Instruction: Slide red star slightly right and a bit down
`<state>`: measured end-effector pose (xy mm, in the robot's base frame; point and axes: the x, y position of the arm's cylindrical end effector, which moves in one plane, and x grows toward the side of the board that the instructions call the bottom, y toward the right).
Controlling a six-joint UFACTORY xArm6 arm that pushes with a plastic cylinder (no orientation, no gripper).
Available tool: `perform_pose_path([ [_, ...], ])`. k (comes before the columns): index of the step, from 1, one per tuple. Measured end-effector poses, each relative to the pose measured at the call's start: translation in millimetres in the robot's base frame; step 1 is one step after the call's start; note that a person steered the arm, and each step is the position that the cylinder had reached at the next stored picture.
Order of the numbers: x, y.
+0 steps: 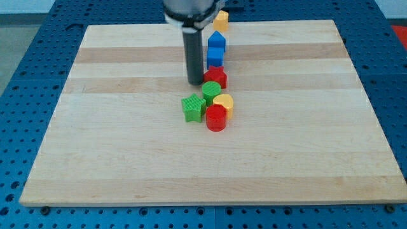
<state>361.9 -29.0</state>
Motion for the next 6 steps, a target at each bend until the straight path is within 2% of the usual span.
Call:
perform_pose_path([
  [1, -32.0, 5.0],
  [2, -33.0, 21.4],
  [3, -28.2, 28.0],
  [5, -14.9, -18.6],
  [6, 2.2, -11.9],
])
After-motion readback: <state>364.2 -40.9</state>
